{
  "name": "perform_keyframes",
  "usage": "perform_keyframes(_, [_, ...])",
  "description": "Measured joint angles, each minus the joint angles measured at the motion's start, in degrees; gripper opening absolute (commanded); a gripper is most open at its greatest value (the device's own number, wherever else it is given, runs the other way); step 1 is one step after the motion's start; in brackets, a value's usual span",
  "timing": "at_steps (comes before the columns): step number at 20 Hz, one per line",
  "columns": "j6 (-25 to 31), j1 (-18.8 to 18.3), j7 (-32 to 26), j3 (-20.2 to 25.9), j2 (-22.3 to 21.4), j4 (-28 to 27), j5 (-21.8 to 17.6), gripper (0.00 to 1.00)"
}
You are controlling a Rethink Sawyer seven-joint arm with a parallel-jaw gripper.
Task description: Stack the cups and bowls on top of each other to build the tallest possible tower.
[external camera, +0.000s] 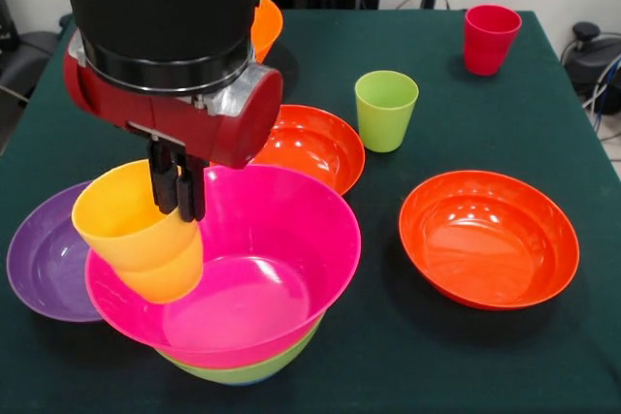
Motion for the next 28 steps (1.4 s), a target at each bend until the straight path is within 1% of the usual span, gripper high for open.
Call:
perform_keyframes(4, [0.0,-0.8,-0.7,-5.4,1.5,-0.3,5.9,0.0])
perform_keyframes(6, [0.0,-1.4,-1.5,-9.0,2.5,-0.5,9.7,0.0])
perform_keyframes(8, [0.0,-1.6,-1.8,-10.5,2.9,-0.5,11.3,0.0])
perform_keyframes(10, [-0.3,-2.0,-2.5,-13.3,3.6,-0.7,14.1,0.0])
perform_keyframes(16, [-2.1,-3.0,-3.9,-19.6,5.1,-1.2,20.1,0.0])
perform_keyframes(20, [-3.1,-3.3,-4.0,-22.3,5.5,-1.2,22.4,0.0])
perform_keyframes(22, [-3.9,-3.5,-4.0,-24.3,5.8,-1.2,24.2,0.0])
perform_keyframes(28, [-4.2,-3.5,-4.0,-27.6,6.0,-1.2,27.0,0.0])
